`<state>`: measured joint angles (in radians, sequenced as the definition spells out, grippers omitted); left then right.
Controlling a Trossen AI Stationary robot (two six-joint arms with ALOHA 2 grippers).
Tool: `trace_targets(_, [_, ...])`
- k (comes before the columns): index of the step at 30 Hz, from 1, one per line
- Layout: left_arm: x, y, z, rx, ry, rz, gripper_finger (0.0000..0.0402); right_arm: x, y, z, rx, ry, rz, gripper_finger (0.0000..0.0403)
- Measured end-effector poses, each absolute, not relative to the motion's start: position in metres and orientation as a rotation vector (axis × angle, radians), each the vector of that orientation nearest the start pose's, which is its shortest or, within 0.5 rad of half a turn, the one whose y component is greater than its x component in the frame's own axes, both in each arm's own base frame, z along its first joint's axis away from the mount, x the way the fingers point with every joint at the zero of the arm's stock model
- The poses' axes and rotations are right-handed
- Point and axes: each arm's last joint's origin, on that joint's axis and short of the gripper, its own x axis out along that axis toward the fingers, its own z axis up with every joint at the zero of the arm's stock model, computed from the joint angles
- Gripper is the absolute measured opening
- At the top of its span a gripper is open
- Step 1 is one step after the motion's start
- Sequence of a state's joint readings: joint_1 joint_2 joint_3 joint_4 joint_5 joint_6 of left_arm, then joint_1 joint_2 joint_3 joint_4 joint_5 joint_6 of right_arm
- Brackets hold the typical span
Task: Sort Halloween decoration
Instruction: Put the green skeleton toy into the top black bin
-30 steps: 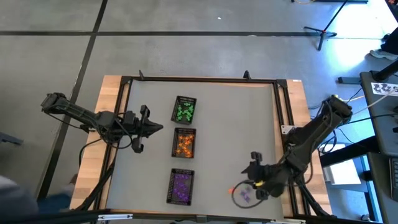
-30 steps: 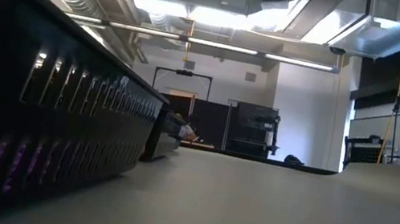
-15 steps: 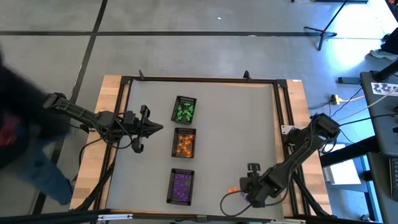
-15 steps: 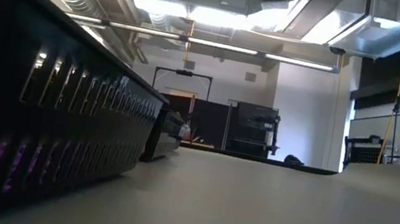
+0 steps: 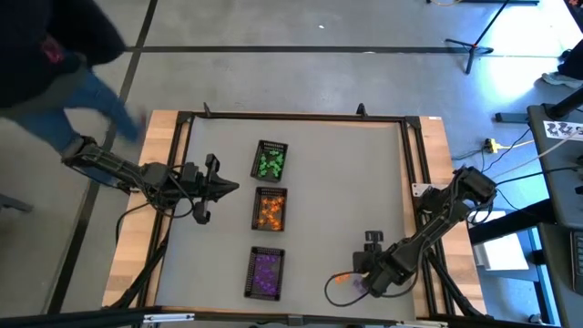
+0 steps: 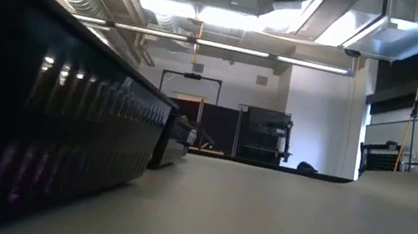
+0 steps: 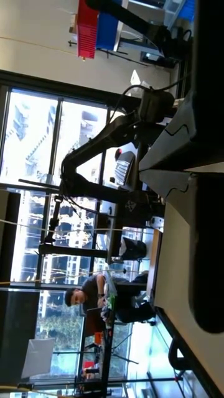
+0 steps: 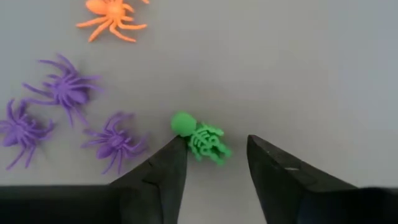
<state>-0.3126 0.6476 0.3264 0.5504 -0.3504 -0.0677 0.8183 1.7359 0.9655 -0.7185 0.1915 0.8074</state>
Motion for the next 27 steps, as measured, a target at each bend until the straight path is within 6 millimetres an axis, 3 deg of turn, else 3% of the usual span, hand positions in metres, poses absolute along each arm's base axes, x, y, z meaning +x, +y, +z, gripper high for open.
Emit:
trace_targets(11, [0.149,-0.038,0.264,-0.142,-0.218,0.03,0.0,0.206,0.196,0.144,-0.133,1.35,-0.065,0.0011])
trace_targets(19, [0.149,-0.038,0.264,-0.142,-0.218,0.03,0.0,0.23,0.177,0.173,-0.157,1.192,-0.114,0.0018])
trace_targets(23, [0.149,-0.038,0.264,-0.142,-0.218,0.03,0.0,0.256,0.162,0.193,-0.234,1.063,-0.171,0.0005])
trace_targets(27, [0.149,-0.038,0.264,-0.142,-0.218,0.03,0.0,0.292,0.135,0.211,-0.26,0.914,-0.246,0.0013])
